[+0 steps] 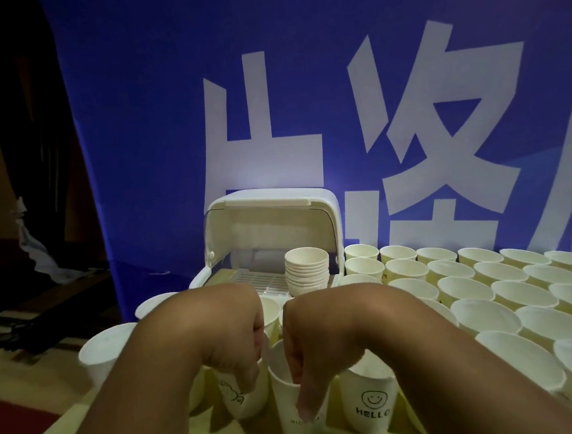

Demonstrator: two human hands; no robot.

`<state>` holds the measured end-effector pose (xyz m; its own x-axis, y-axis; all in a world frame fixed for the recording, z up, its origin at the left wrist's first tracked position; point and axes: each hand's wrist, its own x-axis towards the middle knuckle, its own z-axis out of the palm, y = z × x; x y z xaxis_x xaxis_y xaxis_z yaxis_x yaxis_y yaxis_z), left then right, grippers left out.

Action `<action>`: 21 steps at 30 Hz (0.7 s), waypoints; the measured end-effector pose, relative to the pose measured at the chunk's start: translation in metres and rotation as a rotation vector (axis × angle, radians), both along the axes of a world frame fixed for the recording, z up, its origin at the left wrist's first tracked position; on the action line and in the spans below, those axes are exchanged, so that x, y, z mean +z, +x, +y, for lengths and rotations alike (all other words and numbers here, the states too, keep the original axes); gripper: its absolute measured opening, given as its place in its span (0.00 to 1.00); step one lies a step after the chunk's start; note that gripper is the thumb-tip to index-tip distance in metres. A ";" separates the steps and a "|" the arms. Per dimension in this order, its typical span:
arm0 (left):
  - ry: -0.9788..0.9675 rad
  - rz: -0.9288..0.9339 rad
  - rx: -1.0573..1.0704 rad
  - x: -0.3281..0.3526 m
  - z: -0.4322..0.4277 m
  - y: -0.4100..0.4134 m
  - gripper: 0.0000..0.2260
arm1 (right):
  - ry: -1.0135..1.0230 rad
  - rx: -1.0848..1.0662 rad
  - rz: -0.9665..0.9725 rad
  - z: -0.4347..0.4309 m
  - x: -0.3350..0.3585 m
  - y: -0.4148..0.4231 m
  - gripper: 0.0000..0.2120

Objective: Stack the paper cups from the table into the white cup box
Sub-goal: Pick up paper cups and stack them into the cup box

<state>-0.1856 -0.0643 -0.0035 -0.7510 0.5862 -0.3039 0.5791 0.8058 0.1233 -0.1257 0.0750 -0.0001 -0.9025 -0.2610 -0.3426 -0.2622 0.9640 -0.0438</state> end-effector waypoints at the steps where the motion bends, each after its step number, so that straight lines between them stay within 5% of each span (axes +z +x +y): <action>1: -0.018 0.023 -0.005 -0.002 0.002 -0.001 0.11 | -0.004 0.003 0.000 0.000 -0.001 -0.001 0.18; 10: 0.254 0.173 0.020 0.005 -0.019 -0.001 0.02 | -0.258 -0.073 0.200 0.032 0.021 0.009 0.10; 16: 0.650 0.289 0.028 0.007 -0.028 -0.010 0.05 | -0.598 -0.225 0.388 0.065 0.038 0.016 0.08; 21: 1.038 0.512 0.025 -0.002 -0.008 -0.024 0.05 | -0.745 -0.403 0.743 0.078 0.035 0.001 0.09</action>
<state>-0.2100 -0.0727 -0.0057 -0.6620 0.3584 0.6582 0.7378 0.4662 0.4882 -0.1247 0.1534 0.0347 -0.8824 0.1810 0.4342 -0.1379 0.7829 -0.6066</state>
